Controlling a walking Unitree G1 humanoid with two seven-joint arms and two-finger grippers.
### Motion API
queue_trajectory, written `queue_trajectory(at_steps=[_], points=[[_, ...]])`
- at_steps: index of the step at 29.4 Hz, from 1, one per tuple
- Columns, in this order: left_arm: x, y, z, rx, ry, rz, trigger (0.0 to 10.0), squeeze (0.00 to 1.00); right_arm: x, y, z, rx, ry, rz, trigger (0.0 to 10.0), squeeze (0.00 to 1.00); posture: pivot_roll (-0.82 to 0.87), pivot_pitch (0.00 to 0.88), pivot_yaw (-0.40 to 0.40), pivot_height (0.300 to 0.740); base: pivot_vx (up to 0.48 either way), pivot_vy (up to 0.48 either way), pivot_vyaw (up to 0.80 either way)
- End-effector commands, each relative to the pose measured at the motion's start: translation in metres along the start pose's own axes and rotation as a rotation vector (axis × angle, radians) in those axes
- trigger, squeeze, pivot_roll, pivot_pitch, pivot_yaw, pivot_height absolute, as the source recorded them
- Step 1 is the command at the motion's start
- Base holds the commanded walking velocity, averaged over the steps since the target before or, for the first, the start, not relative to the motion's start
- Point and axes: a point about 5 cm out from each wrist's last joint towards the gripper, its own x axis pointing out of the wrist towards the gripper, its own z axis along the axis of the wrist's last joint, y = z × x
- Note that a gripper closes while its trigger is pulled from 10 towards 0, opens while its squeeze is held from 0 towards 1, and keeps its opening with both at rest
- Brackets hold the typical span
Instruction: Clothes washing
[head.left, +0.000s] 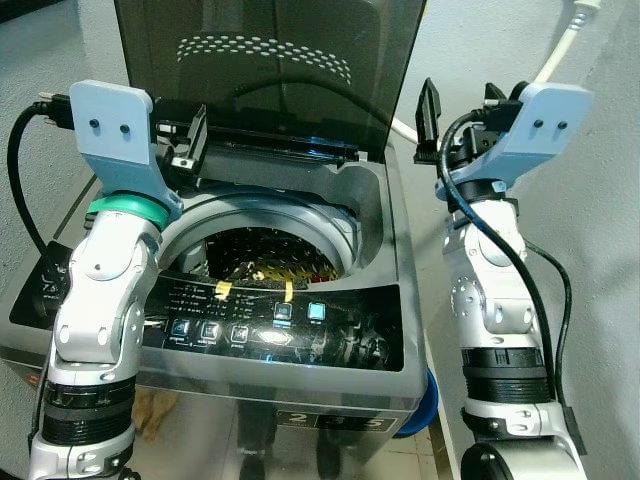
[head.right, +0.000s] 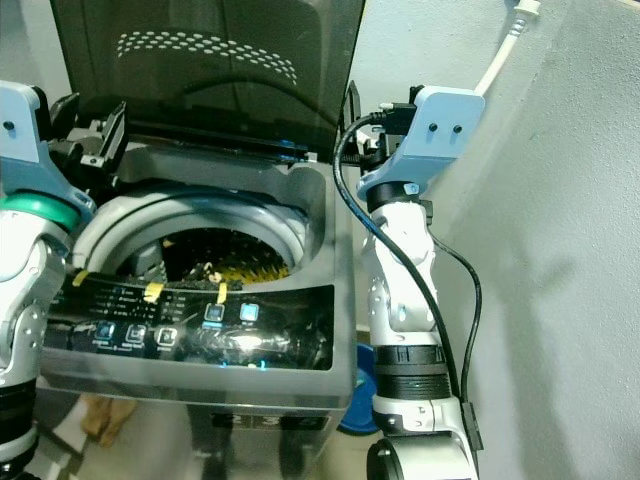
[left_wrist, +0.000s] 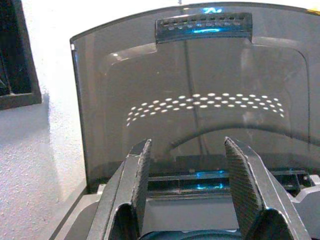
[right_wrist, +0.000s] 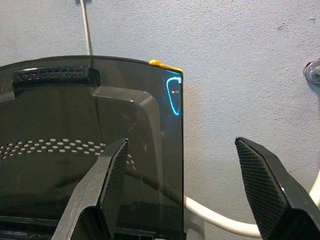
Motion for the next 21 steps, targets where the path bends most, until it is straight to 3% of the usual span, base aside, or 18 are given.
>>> queue_trajectory(at_steps=[1,21], points=[[-0.0001,-0.0043,-0.0002,-0.003,0.005,-0.018,10.0,0.0,-0.0027,-0.0052,-0.0005,-0.004,0.006,-0.017,10.0,0.0,0.14,0.002,-0.023,0.74,0.0,0.0,0.0],[0.0003,-0.003,-0.0002,-0.001,-0.001,-0.014,10.0,0.0,-0.0009,-0.0028,-0.0001,-0.002,-0.001,-0.001,10.0,0.0,0.14,0.0,-0.022,0.74,0.0,0.0,0.0]])
